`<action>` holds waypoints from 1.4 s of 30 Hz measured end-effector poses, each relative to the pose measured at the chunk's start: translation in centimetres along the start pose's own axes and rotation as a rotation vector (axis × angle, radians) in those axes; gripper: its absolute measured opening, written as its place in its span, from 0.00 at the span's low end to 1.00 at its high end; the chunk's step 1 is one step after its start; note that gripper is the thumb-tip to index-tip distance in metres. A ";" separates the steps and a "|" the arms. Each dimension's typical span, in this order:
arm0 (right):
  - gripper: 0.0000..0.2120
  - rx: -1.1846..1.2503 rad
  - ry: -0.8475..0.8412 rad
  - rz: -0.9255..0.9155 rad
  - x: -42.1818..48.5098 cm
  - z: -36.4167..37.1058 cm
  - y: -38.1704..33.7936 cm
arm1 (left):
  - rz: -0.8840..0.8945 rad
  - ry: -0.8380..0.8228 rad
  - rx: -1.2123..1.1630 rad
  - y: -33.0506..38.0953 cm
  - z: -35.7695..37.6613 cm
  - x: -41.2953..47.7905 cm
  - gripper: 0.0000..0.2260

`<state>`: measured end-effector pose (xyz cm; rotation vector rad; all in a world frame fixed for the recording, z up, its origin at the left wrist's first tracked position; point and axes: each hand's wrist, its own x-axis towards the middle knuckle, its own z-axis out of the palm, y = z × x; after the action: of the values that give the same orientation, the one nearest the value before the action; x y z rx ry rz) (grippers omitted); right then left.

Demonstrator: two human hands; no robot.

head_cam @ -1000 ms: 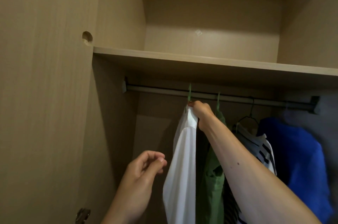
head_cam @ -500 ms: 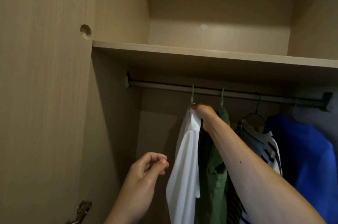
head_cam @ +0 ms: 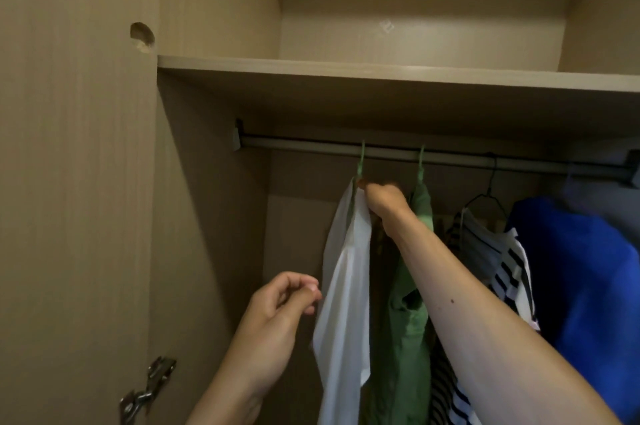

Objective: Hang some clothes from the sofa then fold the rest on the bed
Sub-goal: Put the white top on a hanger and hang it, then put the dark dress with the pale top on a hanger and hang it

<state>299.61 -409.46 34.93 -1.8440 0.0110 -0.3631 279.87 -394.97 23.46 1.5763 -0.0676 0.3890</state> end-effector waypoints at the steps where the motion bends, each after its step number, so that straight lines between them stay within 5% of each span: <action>1: 0.20 -0.039 0.038 -0.032 0.0 -0.2 0.1 | 0.003 0.009 -0.001 0.0 0.1 0.0 0.07; 5: 0.22 -0.114 0.237 -0.281 -2.8 -0.7 1.1 | 0.035 0.053 0.006 -0.3 -0.2 -0.2 0.07; 8: 0.13 -0.032 0.240 -0.489 -7.6 0.0 2.6 | 0.070 0.104 -0.010 -1.1 -1.4 -1.3 0.06; 17: 0.05 0.364 -0.408 -0.522 -21.1 9.8 6.7 | 0.159 0.365 -0.105 -3.2 -8.0 -11.0 0.12; 22: 0.06 0.518 -0.841 -0.444 -32.2 15.3 7.3 | 0.163 0.639 0.095 -3.3 -14.1 -20.8 0.21; 26: 0.06 0.641 -1.179 -0.392 -42.2 17.7 7.0 | 0.191 0.888 0.221 -1.6 -18.2 -29.5 0.17; 35: 0.09 0.524 -1.608 -0.420 -64.4 23.4 4.2 | 0.141 1.297 0.357 0.0 -26.9 -47.4 0.21; 42: 0.02 0.356 -1.671 -0.333 -80.5 33.0 3.0 | 0.016 1.435 0.337 -0.1 -36.5 -59.1 0.21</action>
<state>231.89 -364.19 4.26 -1.2984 -1.3881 0.9591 217.13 -370.87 6.19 1.2868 1.1262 1.5026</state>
